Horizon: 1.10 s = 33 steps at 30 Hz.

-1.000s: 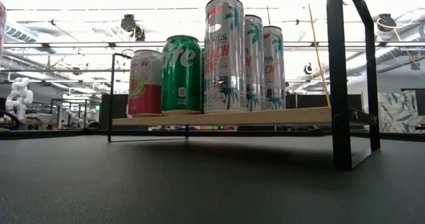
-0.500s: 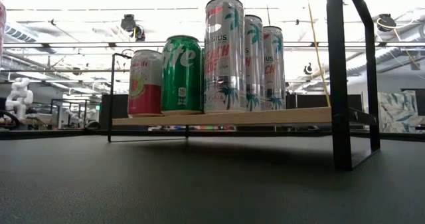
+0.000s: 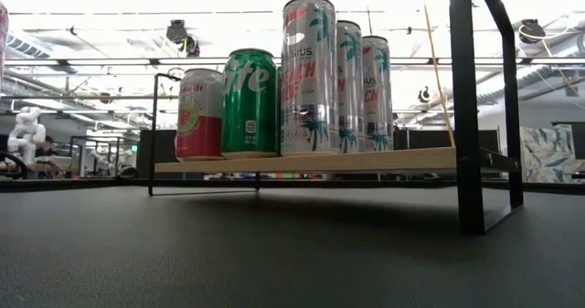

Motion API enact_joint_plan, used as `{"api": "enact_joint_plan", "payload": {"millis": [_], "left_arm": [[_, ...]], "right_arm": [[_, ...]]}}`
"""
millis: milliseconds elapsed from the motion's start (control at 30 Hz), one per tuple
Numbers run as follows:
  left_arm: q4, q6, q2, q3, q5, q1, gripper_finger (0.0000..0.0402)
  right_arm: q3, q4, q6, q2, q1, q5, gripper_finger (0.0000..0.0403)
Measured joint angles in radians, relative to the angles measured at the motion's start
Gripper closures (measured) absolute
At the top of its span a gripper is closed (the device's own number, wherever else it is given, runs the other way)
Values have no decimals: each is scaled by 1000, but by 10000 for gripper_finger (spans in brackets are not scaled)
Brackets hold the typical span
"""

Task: Place canned beverage on shelf
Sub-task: Put the top red soda can on the shelf

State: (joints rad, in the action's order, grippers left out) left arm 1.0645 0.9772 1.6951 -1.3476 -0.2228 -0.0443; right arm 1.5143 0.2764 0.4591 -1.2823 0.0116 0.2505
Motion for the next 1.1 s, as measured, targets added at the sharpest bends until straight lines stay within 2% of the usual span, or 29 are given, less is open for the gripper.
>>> {"api": "enact_joint_plan", "payload": {"millis": [167, 300, 433, 733, 833, 933, 1100], "left_arm": [[1, 14, -1, 0, 54, -2, 99], [0, 16, -2, -1, 127, -3, 55], [0, 12, -2, -1, 173, 2, 12], [-89, -25, -28, -1, 207, 23, 11], [-211, -104, -72, -2, 234, 23, 11], [-425, -192, -129, -30, 279, 22, 11], [-804, -348, -172, -163, 357, 22, 11]], "right_arm": [[0, -6, -3, 12, 0, -17, 137], [-1, -31, -15, 36, 0, -46, 124], [-1, -79, -9, 80, 2, -40, 128], [0, -236, 3, 179, 0, -73, 129], [0, -308, 43, 216, 2, -67, 130], [0, -397, 84, 245, 5, -67, 129], [0, -492, 107, 273, 5, -96, 128]]}}
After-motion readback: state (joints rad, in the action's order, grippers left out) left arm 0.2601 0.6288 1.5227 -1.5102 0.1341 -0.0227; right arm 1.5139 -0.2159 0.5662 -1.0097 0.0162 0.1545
